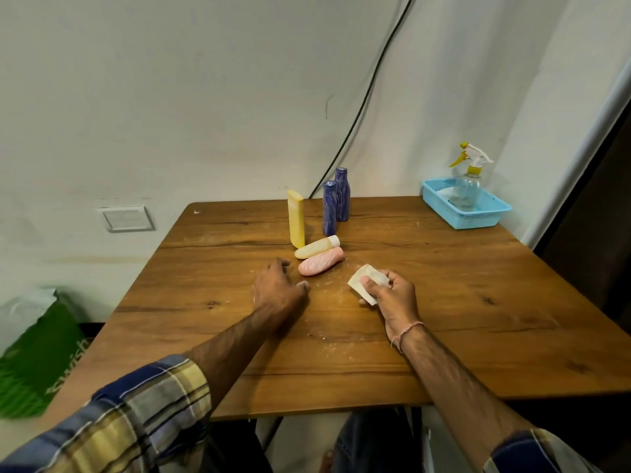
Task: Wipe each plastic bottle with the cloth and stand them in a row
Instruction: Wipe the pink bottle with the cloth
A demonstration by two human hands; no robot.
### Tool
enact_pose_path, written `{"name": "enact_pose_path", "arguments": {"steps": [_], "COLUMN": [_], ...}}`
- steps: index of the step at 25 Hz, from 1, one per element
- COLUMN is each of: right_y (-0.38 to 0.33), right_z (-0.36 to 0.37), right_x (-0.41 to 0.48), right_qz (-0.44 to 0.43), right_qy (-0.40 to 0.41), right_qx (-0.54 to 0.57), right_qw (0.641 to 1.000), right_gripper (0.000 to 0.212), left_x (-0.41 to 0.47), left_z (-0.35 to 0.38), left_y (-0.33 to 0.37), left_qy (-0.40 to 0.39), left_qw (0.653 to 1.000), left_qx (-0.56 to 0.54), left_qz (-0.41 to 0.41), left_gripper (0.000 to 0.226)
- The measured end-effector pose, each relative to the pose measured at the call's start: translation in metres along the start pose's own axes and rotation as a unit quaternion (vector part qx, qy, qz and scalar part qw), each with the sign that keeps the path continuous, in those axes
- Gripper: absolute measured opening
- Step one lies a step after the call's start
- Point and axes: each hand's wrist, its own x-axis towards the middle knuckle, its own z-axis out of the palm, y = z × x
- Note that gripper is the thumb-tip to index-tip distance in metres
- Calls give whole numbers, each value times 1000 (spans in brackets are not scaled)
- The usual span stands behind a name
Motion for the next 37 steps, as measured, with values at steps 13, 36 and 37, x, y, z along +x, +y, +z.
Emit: {"name": "enact_pose_path", "arguments": {"steps": [13, 36, 37], "right_y": [16, 13, 14], "right_z": [-5, -9, -11], "right_x": [-5, -22, -23], "right_qz": [-114, -161, -169], "right_qy": [25, 107, 119], "right_qx": [-84, -178, -178], "right_qw": [990, 965, 962], "right_gripper": [20, 13, 15], "left_x": [30, 25, 20], "left_z": [19, -19, -20], "left_y": [-1, 39, 33], "left_qy": [2, -257, -244], "left_qw": [998, 890, 905], "left_qx": [30, 218, 198], "left_qz": [59, 306, 286], "left_gripper": [51, 43, 37]}}
